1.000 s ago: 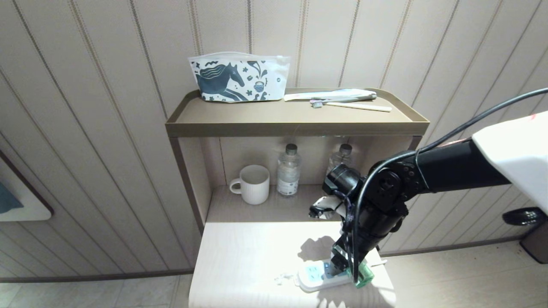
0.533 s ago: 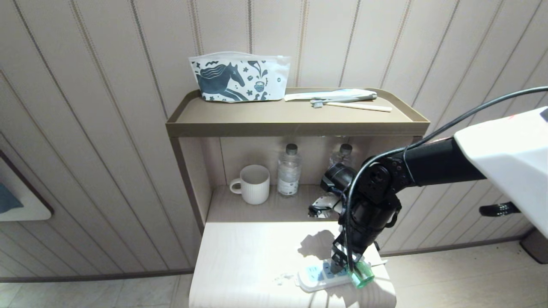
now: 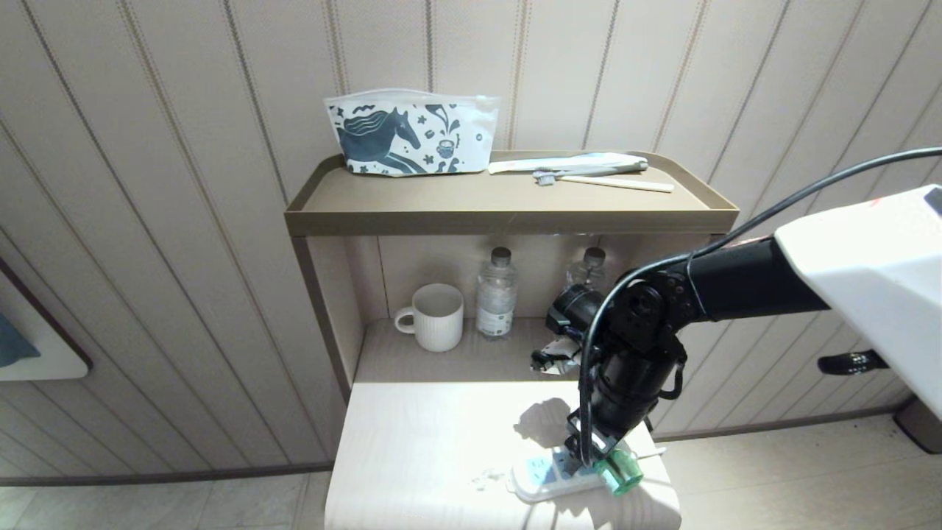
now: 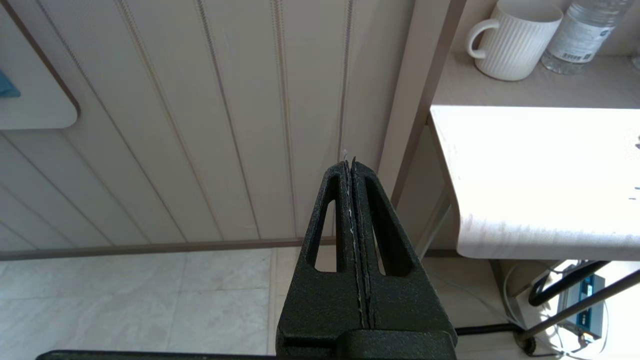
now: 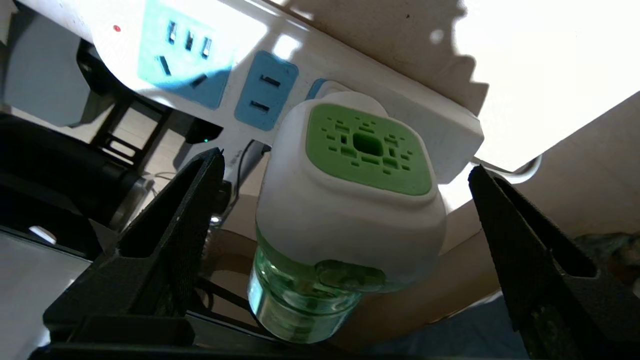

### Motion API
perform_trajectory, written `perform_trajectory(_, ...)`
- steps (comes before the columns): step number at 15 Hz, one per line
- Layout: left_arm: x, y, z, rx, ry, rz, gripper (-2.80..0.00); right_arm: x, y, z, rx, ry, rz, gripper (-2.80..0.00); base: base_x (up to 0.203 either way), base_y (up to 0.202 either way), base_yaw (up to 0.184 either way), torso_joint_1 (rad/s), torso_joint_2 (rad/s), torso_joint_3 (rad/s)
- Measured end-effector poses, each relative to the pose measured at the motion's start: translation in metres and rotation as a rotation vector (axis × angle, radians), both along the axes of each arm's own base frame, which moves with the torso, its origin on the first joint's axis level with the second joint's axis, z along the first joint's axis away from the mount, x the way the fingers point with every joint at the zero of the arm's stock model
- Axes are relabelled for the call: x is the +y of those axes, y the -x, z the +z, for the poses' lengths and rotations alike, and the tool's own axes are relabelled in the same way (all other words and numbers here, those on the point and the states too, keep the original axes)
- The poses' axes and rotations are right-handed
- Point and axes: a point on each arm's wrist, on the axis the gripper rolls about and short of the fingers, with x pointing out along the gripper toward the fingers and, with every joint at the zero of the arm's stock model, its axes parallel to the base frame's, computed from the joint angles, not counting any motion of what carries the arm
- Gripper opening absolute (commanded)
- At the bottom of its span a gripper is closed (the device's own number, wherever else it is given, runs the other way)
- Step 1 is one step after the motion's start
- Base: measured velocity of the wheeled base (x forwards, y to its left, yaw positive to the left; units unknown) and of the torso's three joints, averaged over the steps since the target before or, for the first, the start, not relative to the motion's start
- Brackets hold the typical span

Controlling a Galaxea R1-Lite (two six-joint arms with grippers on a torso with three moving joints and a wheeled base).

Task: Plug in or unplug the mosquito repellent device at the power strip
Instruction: Hold the socket with your left hand and unplug it with your right hand

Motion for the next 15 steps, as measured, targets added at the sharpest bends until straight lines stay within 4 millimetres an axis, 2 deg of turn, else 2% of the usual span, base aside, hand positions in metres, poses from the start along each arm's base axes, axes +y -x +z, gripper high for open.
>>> perform_trajectory(8, 0.0, 0.0, 0.0, 0.0, -0.001, 0.001, -2.8, 0.006, -0.008, -0.009, 0.002, -0.001, -0.012, 0.0, 0.0, 0.0, 0.0, 0.0, 0.0, 0.0)
perform_trajectory(9, 0.0, 0.0, 0.0, 0.0, 0.0, 0.0, -2.8, 0.006, -0.009, -0.01, 0.004, 0.0, -0.011, -2.8, 0.0, 0.0, 0.0, 0.0, 0.0, 0.0)
perform_trajectory(15, 0.0, 0.0, 0.0, 0.0, -0.001, 0.0, -2.8, 0.006, -0.009, -0.014, 0.017, 0.009, -0.011, -2.8, 0.0, 0.0, 0.0, 0.0, 0.0, 0.0)
